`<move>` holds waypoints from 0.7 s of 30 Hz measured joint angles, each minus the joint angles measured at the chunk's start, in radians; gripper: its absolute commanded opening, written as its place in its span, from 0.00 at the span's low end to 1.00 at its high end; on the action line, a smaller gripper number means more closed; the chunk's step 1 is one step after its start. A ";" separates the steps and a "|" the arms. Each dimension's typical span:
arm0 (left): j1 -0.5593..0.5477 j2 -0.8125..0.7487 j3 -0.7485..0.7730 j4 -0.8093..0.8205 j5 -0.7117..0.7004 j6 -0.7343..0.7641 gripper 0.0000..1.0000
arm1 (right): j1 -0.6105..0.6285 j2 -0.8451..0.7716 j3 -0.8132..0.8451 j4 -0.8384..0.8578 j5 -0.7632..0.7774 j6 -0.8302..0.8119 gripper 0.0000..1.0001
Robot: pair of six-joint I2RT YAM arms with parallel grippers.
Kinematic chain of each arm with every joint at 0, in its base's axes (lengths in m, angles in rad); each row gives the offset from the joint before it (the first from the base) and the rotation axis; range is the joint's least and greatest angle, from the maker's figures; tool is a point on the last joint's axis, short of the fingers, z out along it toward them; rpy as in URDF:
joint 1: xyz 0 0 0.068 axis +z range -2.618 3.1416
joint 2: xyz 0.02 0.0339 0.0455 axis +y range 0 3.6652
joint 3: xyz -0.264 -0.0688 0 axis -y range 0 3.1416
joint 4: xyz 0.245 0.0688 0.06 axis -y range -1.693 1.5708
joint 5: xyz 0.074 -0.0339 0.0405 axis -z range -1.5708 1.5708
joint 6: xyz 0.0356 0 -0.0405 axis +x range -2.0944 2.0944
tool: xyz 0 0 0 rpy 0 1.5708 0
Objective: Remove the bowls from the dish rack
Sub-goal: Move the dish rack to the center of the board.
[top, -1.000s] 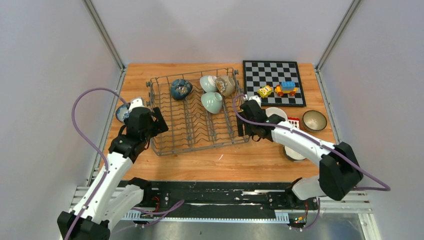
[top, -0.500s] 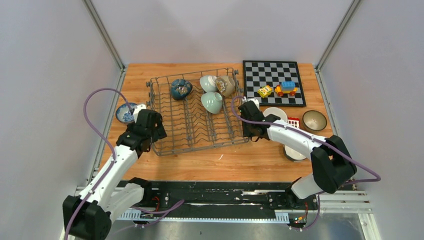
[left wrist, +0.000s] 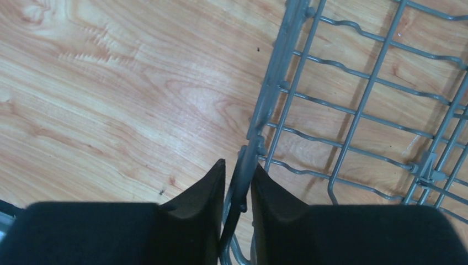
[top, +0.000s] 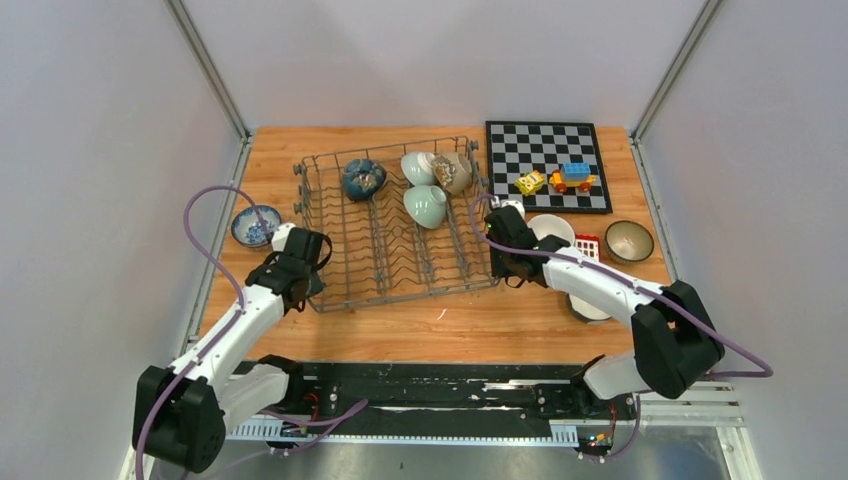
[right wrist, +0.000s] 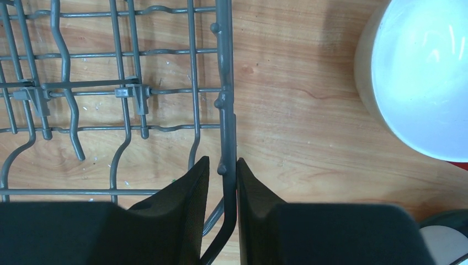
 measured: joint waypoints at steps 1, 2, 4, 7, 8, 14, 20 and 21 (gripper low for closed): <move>-0.002 -0.009 -0.003 -0.008 -0.004 0.000 0.13 | -0.003 -0.007 -0.005 -0.001 -0.003 -0.002 0.00; -0.003 -0.023 -0.009 -0.014 -0.003 -0.003 0.09 | -0.005 -0.013 -0.008 -0.003 -0.006 -0.004 0.00; -0.015 -0.051 -0.019 -0.029 0.014 0.016 0.01 | -0.011 -0.029 -0.013 -0.016 -0.009 -0.016 0.00; -0.031 -0.096 -0.037 -0.046 0.047 0.005 0.00 | -0.021 -0.051 -0.024 -0.038 -0.016 -0.038 0.00; -0.034 -0.116 -0.049 -0.047 0.057 -0.005 0.00 | -0.021 -0.058 -0.026 -0.046 -0.020 -0.043 0.00; -0.047 -0.249 -0.092 -0.109 0.084 -0.059 0.00 | -0.021 -0.116 -0.056 -0.098 -0.072 -0.053 0.00; -0.050 -0.354 -0.094 -0.244 0.119 -0.096 0.00 | -0.018 -0.199 -0.105 -0.137 -0.147 -0.036 0.00; -0.051 -0.367 -0.094 -0.262 0.127 -0.101 0.00 | -0.018 -0.213 -0.114 -0.142 -0.156 -0.029 0.00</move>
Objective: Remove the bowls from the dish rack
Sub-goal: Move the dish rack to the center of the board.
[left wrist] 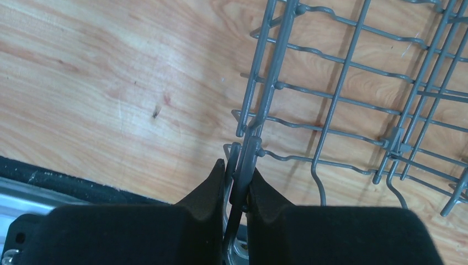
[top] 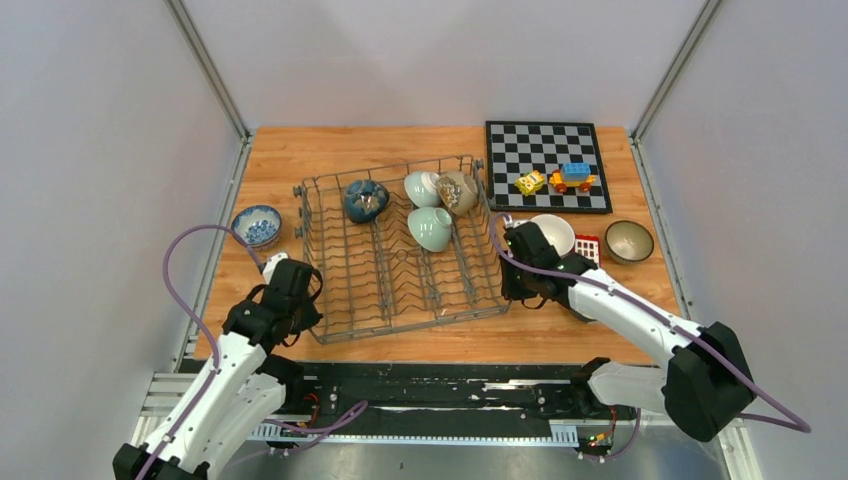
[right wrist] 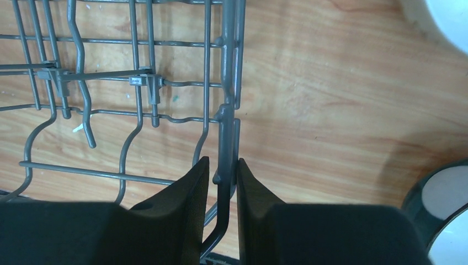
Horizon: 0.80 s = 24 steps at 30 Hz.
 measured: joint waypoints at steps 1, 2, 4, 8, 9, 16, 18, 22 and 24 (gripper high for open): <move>-0.004 -0.010 0.000 -0.015 0.004 -0.003 0.00 | 0.002 -0.014 -0.009 -0.005 -0.007 0.007 0.00; -0.008 -0.018 0.000 -0.030 0.007 -0.008 0.00 | 0.003 -0.026 -0.018 -0.008 -0.014 0.014 0.00; -0.017 -0.025 0.000 -0.052 0.010 -0.015 0.00 | 0.008 -0.060 -0.042 -0.010 -0.023 0.037 0.00; -0.037 -0.027 0.000 -0.073 0.012 -0.024 0.04 | 0.019 -0.128 -0.092 -0.011 -0.024 0.084 0.00; -0.041 -0.029 0.000 -0.077 0.013 -0.027 0.05 | 0.021 -0.144 -0.103 -0.013 -0.024 0.095 0.00; -0.052 -0.083 -0.002 -0.122 0.044 -0.054 0.06 | 0.028 -0.224 -0.153 -0.016 -0.023 0.146 0.00; -0.054 -0.097 -0.002 -0.136 0.051 -0.056 0.08 | 0.032 -0.234 -0.156 -0.026 -0.025 0.152 0.03; -0.056 -0.105 -0.002 -0.154 0.054 -0.065 0.30 | 0.032 -0.235 -0.153 -0.042 -0.037 0.153 0.31; -0.055 -0.105 -0.002 -0.152 0.051 -0.103 0.40 | 0.032 -0.233 -0.146 -0.051 -0.041 0.148 0.42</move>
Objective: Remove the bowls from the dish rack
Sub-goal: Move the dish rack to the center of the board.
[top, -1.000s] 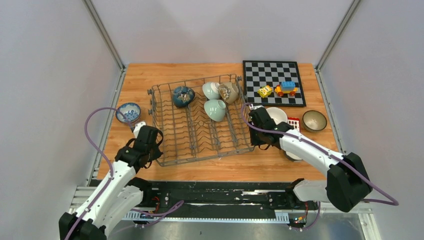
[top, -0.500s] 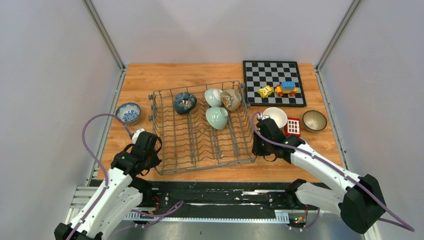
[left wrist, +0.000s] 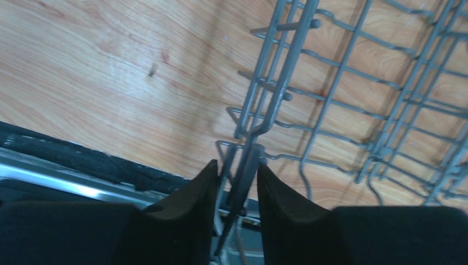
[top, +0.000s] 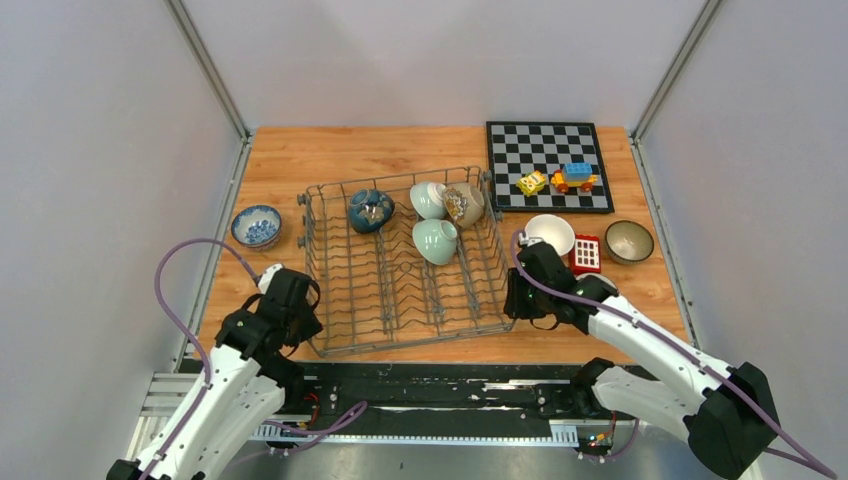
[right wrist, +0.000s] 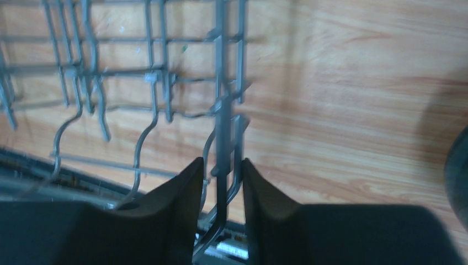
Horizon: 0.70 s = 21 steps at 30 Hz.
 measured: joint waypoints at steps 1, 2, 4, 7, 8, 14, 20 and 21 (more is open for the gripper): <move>0.003 0.000 0.000 0.000 0.000 -0.009 0.44 | 0.000 0.000 0.006 -0.010 -0.010 -0.003 0.46; 0.003 0.002 0.002 0.005 0.001 -0.024 0.48 | 0.005 0.000 0.016 -0.027 -0.029 -0.012 0.50; 0.003 0.006 0.018 0.011 0.000 -0.039 0.55 | 0.014 0.003 0.042 -0.058 -0.052 -0.029 0.57; 0.003 0.013 0.081 0.028 -0.006 -0.043 0.69 | 0.020 0.019 0.103 -0.097 -0.076 -0.050 0.77; 0.003 0.015 0.101 0.031 -0.013 -0.038 0.73 | 0.021 0.028 0.135 -0.106 -0.079 -0.060 0.84; 0.003 0.028 0.230 0.060 -0.065 0.021 0.99 | 0.022 0.088 0.352 -0.173 -0.066 -0.137 0.93; 0.003 0.076 0.357 0.127 -0.181 0.151 1.00 | 0.024 0.084 0.470 -0.183 0.043 -0.215 0.92; 0.003 0.090 0.377 0.142 -0.207 0.175 1.00 | 0.024 0.079 0.470 -0.182 0.063 -0.225 0.92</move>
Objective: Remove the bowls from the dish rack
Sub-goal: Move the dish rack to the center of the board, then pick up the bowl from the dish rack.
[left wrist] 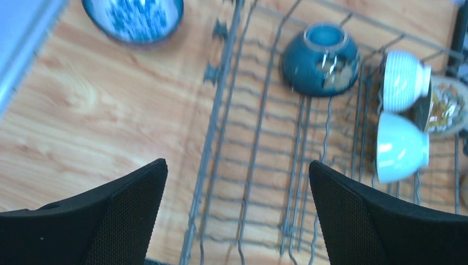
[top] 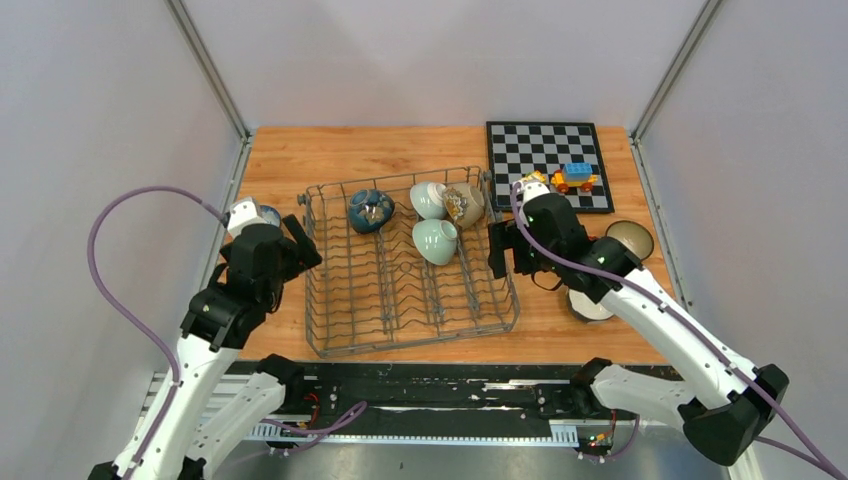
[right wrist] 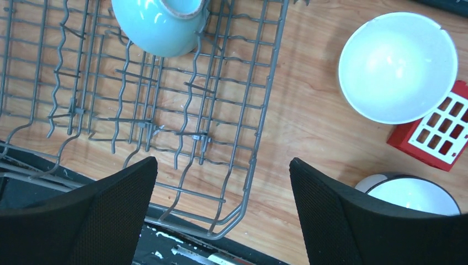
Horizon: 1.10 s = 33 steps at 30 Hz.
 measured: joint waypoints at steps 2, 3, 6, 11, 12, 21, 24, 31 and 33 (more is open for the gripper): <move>0.000 0.039 0.046 0.044 -0.057 0.058 1.00 | 0.000 -0.006 -0.003 0.010 0.019 -0.009 0.92; 0.000 0.064 0.071 0.079 -0.083 0.092 1.00 | 0.000 -0.012 -0.010 0.023 0.021 -0.011 0.92; 0.000 0.140 0.137 0.164 -0.104 0.166 1.00 | 0.000 -0.054 -0.059 0.092 0.021 -0.008 0.93; -0.021 0.313 0.262 0.290 -0.068 0.243 1.00 | 0.001 -0.142 -0.142 0.224 0.040 -0.004 0.94; -0.040 0.346 0.275 0.313 -0.062 0.255 1.00 | 0.001 -0.151 -0.146 0.250 0.046 -0.005 0.94; -0.154 0.585 0.269 0.558 0.170 0.264 1.00 | 0.001 -0.074 -0.149 0.404 0.069 -0.003 0.89; -0.151 0.652 0.250 0.614 0.251 0.202 1.00 | 0.001 -0.006 -0.148 0.428 0.064 0.019 0.86; -0.131 0.760 0.081 0.807 0.507 -0.034 0.91 | 0.000 0.037 -0.155 0.480 0.005 0.063 0.81; -0.130 0.755 -0.039 0.894 0.550 -0.111 0.90 | -0.001 0.036 -0.163 0.504 -0.015 0.073 0.81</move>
